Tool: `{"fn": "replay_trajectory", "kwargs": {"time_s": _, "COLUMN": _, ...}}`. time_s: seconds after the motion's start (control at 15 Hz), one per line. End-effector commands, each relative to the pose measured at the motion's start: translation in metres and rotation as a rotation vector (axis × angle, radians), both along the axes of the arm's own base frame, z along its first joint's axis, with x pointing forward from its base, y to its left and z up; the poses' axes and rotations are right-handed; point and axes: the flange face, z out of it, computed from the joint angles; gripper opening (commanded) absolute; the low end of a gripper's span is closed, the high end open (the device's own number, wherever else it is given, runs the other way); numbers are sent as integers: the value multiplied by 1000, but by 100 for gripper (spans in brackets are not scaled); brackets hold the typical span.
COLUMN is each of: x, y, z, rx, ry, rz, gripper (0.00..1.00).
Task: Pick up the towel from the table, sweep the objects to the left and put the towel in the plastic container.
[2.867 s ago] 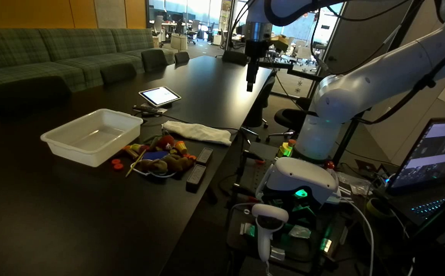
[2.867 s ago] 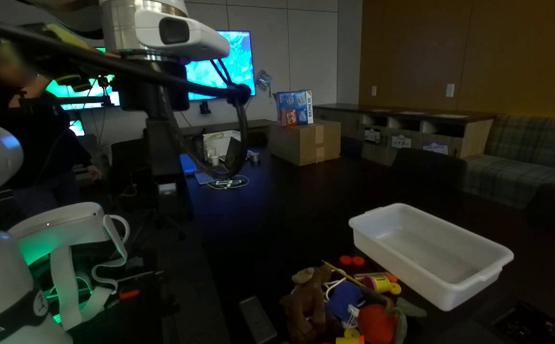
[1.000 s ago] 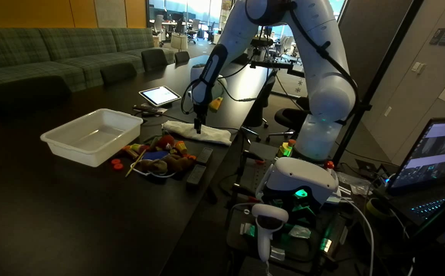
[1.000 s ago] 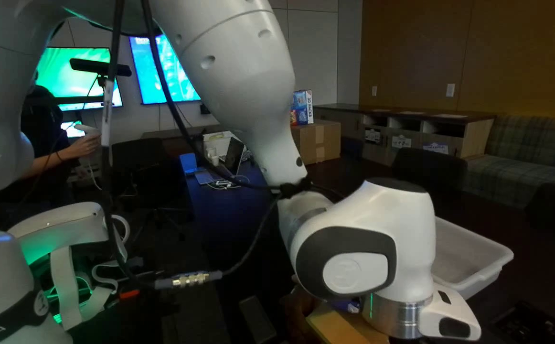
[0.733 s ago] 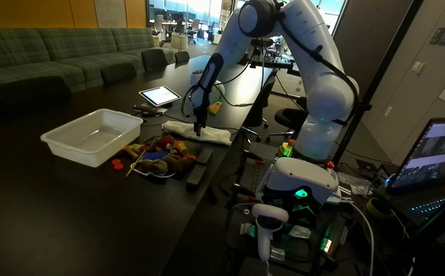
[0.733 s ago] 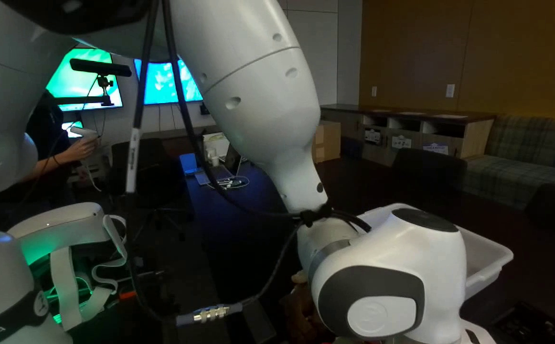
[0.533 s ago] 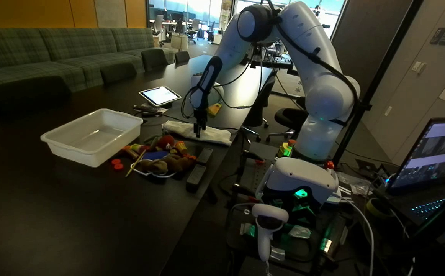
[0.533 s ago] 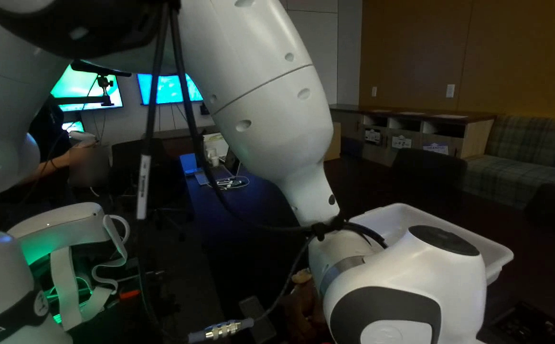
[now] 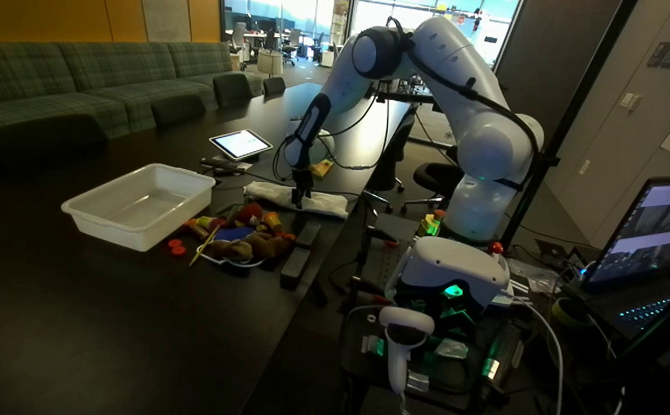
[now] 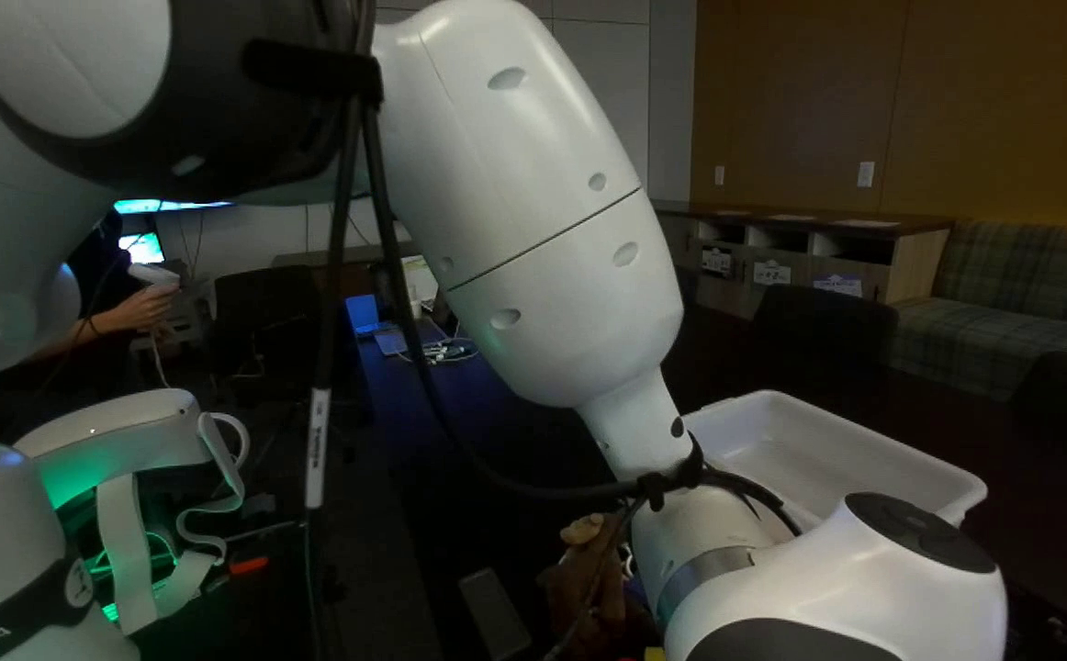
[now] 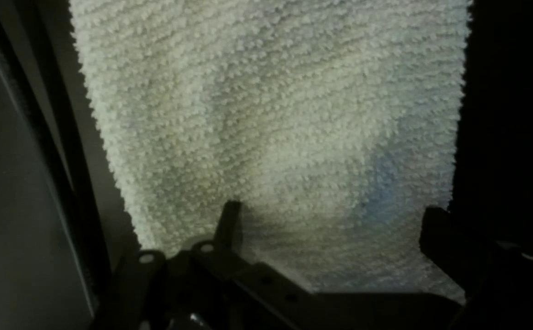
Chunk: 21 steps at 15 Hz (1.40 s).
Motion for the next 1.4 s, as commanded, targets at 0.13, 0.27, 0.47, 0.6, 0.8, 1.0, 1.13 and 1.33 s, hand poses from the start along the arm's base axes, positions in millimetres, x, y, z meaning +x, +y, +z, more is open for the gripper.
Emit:
{"fn": "replay_trajectory", "kwargs": {"time_s": 0.13, "x": 7, "y": -12, "z": -4, "rx": -3, "ry": 17, "rz": 4, "gripper": 73}}
{"fn": "replay_trajectory", "kwargs": {"time_s": 0.27, "x": 5, "y": -12, "z": 5, "rx": 1, "ry": 20, "rz": 21, "gripper": 60}}
{"fn": "replay_trajectory", "kwargs": {"time_s": 0.47, "x": 0, "y": -12, "z": 22, "rx": 15, "ry": 12, "rz": 53, "gripper": 38}}
{"fn": "replay_trajectory", "kwargs": {"time_s": 0.6, "x": -6, "y": -12, "z": 39, "rx": 31, "ry": 8, "rz": 84, "gripper": 27}}
{"fn": "replay_trajectory", "kwargs": {"time_s": 0.8, "x": -21, "y": -17, "z": 74, "rx": 46, "ry": -9, "rz": 118, "gripper": 6}}
{"fn": "replay_trajectory", "kwargs": {"time_s": 1.0, "x": -45, "y": -26, "z": 114, "rx": 66, "ry": -32, "rz": 152, "gripper": 7}}
{"fn": "replay_trajectory", "kwargs": {"time_s": 1.13, "x": -61, "y": -31, "z": 142, "rx": 83, "ry": -36, "rz": 174, "gripper": 7}}
{"fn": "replay_trajectory", "kwargs": {"time_s": 1.33, "x": -86, "y": -43, "z": 188, "rx": 117, "ry": -34, "rz": 206, "gripper": 7}}
